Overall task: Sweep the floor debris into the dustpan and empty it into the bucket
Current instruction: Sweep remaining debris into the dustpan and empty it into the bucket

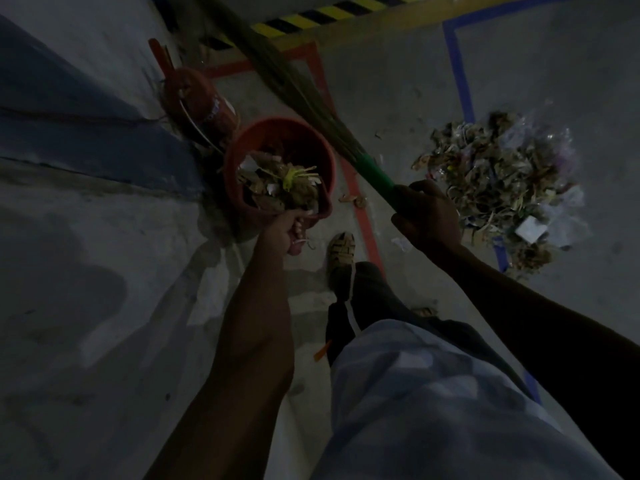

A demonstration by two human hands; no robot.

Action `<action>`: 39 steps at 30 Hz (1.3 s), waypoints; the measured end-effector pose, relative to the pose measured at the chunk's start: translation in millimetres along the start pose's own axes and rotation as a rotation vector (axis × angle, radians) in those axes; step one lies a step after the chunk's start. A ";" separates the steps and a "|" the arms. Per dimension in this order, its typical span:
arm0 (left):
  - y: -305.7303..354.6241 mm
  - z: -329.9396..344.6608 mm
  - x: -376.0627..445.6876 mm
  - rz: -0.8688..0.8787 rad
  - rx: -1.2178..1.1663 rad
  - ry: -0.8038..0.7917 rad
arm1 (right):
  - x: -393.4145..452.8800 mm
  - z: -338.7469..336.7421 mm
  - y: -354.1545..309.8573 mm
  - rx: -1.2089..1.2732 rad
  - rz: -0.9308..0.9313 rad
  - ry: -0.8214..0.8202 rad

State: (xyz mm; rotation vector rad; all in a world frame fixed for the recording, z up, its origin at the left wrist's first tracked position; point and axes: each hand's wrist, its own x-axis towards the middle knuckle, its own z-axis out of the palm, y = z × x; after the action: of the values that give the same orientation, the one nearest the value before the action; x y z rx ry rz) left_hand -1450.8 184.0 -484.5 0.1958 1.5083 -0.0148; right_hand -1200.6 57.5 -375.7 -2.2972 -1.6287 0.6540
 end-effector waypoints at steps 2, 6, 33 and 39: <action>0.5 -1.1 4.4 0.029 0.020 0.033 | 0.8 -0.5 2.8 0.019 0.011 0.013; -3.9 -7.4 9.7 0.018 -0.004 0.081 | -0.3 -1.6 11.0 0.036 0.060 0.008; -116.6 -14.4 -48.3 0.105 -0.182 0.041 | -65.1 -10.6 42.4 0.093 0.083 0.001; -200.8 -16.4 -73.8 0.146 -0.286 0.059 | -114.4 -2.1 57.9 0.134 0.072 -0.053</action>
State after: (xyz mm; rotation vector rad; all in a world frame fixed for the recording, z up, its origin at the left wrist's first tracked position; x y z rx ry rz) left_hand -1498.2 -19.6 -436.1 0.0759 1.5326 0.3237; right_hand -1183.2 -69.5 -375.3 -2.2683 -1.4821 0.8217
